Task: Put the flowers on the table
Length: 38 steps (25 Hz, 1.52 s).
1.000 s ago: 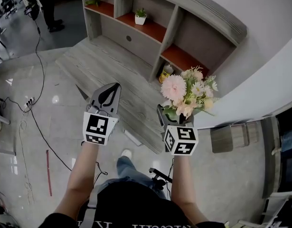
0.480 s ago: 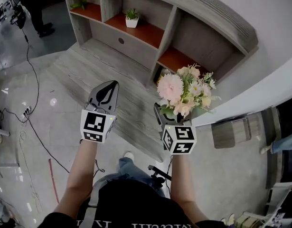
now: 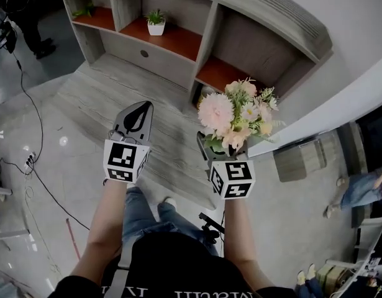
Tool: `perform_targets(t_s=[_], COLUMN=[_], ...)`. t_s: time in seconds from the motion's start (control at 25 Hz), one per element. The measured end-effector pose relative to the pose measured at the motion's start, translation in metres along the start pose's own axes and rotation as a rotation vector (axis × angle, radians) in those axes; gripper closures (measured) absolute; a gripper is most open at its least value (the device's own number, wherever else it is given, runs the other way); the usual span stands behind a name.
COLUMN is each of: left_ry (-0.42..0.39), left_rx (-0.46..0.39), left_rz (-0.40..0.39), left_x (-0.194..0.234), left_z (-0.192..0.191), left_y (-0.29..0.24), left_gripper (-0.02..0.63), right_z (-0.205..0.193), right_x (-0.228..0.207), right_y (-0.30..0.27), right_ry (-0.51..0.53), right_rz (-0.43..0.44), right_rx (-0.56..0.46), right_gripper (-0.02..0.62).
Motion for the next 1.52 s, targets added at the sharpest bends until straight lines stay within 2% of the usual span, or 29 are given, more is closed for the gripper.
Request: perform_targets(t_s=[0.2, 0.48, 0.8, 1.2, 1.52], left_ry=[0.001, -0.035, -0.037, -0.03, -0.013], left_rx=[0.0, -0.002, -0.016, -0.029, -0.031], left_rz=[-0.062, -0.2, -0.319, -0.397, -0.429], left_x=[0.008, 0.028, 0.047, 0.064, 0.073], left_z=[-0.003, -0.009, -0.019, -0.034, -0.046], left_y=[-0.01, -0.031, -0.049, -0.064, -0.072], left_gripper=[0.595, 0.596, 0.595, 0.596, 0.595], right_z=[-0.002, -0.008, -0.022, -0.048, -0.071], right_x=[0.005, 0.024, 0.039, 0.046, 0.049], right_y=[-0.002, -0.018, -0.042, -0.069, -0.085], right_ry=[-0.013, -0.055, -0.071, -0.118, -0.123], right_rz=[-0.043, -0.135, -0.236, -0.323, -0.352], right_rx=[0.001, -0.003, 0.015, 0.032, 0.044], right_gripper=[0.23, 0.229, 0.229, 0.23, 0.23])
Point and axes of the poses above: the fingertips, and each gripper's own axes: y backward along the fingers, x to its left, z out of its top, the point moved 6 cm from there along y, backward along the fingers, and after that the axes turned 5 degrees about -y, right-handed, at the moved point
